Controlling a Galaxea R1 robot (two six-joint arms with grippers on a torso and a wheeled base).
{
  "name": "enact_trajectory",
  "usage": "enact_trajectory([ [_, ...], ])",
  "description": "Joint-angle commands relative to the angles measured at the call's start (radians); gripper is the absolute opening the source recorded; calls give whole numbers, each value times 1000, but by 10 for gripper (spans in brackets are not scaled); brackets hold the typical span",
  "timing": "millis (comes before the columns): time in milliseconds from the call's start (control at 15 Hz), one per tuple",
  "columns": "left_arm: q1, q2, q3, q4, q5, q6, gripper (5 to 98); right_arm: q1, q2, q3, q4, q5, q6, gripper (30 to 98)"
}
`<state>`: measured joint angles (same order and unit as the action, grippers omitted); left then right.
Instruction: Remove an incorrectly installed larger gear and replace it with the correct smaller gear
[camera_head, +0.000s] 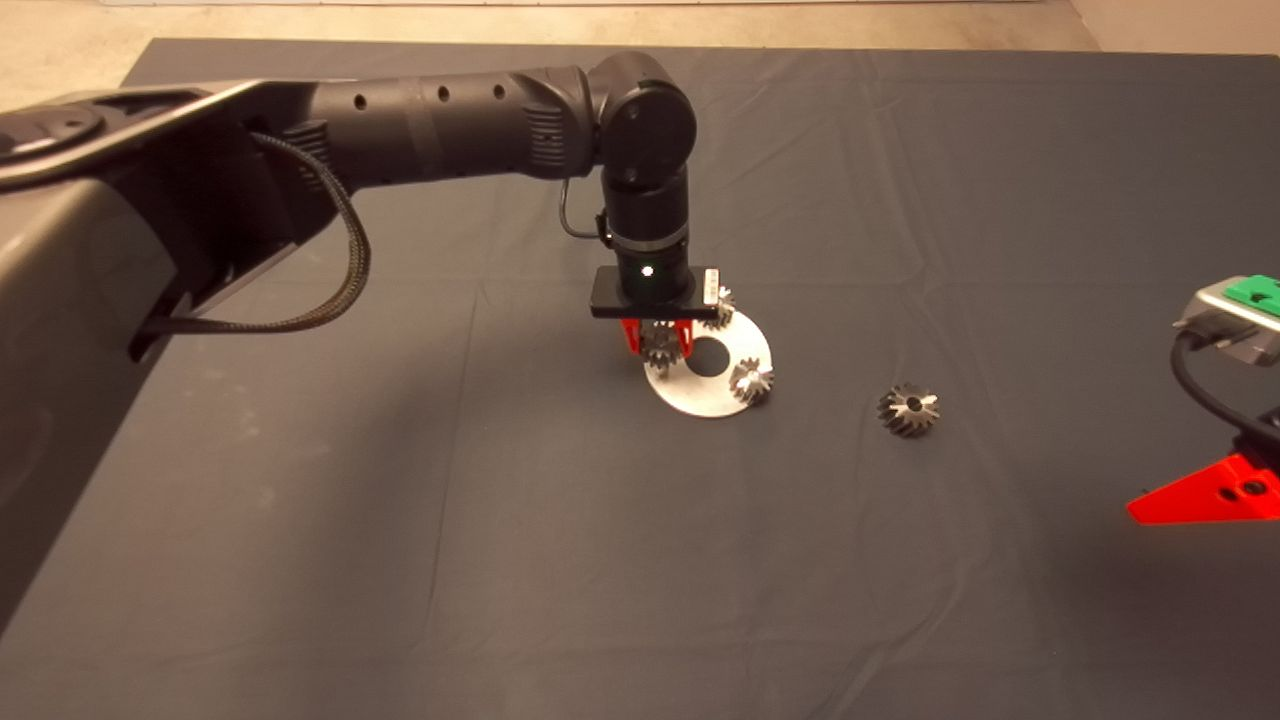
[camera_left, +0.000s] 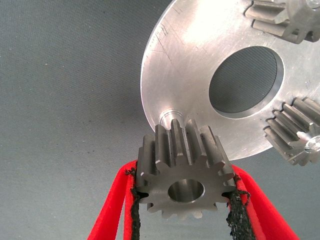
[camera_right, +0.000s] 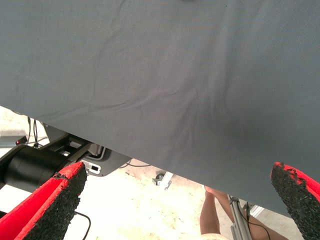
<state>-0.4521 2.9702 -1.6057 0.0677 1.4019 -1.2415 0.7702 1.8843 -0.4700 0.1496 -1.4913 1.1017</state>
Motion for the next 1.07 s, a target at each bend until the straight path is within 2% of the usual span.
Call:
enact_trajectory([
  [0, -19, 7, 15, -22, 2, -4, 337, 17, 3, 4, 35, 2, 9, 977],
  [1000, -11, 10, 3, -10, 11, -4, 336, 17, 3, 4, 35, 2, 7, 977],
])
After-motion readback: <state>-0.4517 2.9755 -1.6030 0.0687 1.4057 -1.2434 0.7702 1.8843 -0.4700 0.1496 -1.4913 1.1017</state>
